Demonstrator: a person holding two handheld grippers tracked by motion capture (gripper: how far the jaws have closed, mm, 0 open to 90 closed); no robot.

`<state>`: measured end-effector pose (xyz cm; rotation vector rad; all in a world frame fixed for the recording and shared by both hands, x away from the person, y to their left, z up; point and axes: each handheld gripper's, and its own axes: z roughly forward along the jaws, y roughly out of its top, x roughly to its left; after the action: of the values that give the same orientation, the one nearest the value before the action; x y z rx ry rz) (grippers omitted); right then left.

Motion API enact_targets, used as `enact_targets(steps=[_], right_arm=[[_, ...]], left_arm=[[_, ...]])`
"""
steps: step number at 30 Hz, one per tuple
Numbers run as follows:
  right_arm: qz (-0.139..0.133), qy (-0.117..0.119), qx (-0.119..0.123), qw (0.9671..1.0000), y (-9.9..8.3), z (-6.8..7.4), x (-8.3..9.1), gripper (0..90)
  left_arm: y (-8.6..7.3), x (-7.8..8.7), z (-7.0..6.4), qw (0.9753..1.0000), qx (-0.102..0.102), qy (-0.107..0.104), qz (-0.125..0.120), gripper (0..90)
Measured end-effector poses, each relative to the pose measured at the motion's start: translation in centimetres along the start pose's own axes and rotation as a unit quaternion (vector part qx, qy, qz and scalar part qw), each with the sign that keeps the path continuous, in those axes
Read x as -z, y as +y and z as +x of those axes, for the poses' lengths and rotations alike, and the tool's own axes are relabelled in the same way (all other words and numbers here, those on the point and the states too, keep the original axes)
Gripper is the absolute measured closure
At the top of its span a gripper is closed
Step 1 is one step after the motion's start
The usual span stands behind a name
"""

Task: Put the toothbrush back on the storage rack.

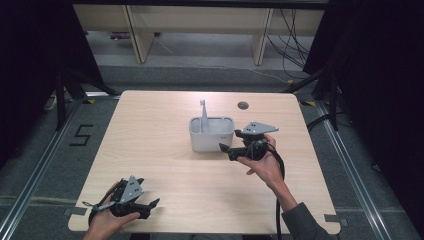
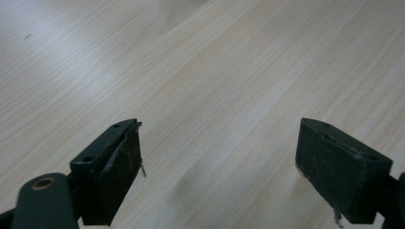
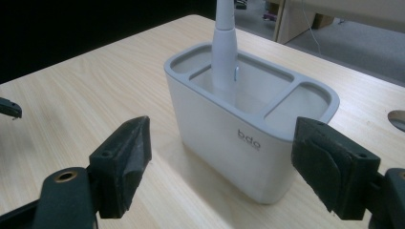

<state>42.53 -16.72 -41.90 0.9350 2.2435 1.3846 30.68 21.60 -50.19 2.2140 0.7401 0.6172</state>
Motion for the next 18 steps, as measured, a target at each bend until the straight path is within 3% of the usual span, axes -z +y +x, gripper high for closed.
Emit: enact_targets(steps=[2,3,4,5,6,7,10,11,12,16,18], right_arm=[[0.002,-0.001,0.010,0.9999,-0.3,-0.2,0.2,22.5],[0.009,-0.001,-0.005,0.9999,-0.4,0.1,0.3,22.5],[0.006,0.004,0.006,1.0000,-0.5,-0.1,0.2,22.5],[0.013,0.000,-0.006,0.9999,-0.6,0.1,0.4,22.5],[0.009,0.001,0.009,0.9999,-0.7,-0.1,0.4,22.5],[0.010,0.000,-0.002,0.9999,-0.8,0.1,0.5,22.5],[0.013,0.007,0.004,0.9999,-0.9,0.1,0.6,22.6],[0.015,0.006,-0.008,0.9998,-1.0,0.3,0.6,22.6],[0.012,0.010,0.003,0.9999,-1.1,0.1,0.5,22.6],[0.015,0.002,0.006,0.9999,-1.4,0.1,0.5,22.5],[0.021,0.003,0.008,0.9997,-1.5,0.1,0.6,22.0]], left_arm=[[0.0,0.0,0.0,1.0000,-0.004,-0.001,0.002,15.1],[0.0,0.0,0.1,1.0000,-0.007,-0.002,0.005,15.2],[0.0,0.0,0.1,1.0000,-0.005,-0.002,0.004,15.2],[0.0,0.0,0.1,1.0000,-0.006,-0.001,0.004,15.2],[0.0,0.0,0.1,1.0000,-0.005,-0.002,0.004,15.2],[0.0,0.0,0.1,1.0000,-0.003,-0.001,0.003,15.2],[-0.1,-0.1,0.0,1.0000,0.007,0.004,0.000,15.2],[-0.1,-0.1,0.0,1.0000,0.008,0.004,0.000,15.2],[0.0,-0.1,0.0,1.0000,0.007,0.002,-0.001,15.2],[0.0,0.0,0.1,1.0000,-0.005,-0.002,0.003,15.2],[0.0,-0.1,-0.1,1.0000,0.002,0.000,-0.003,15.2]])
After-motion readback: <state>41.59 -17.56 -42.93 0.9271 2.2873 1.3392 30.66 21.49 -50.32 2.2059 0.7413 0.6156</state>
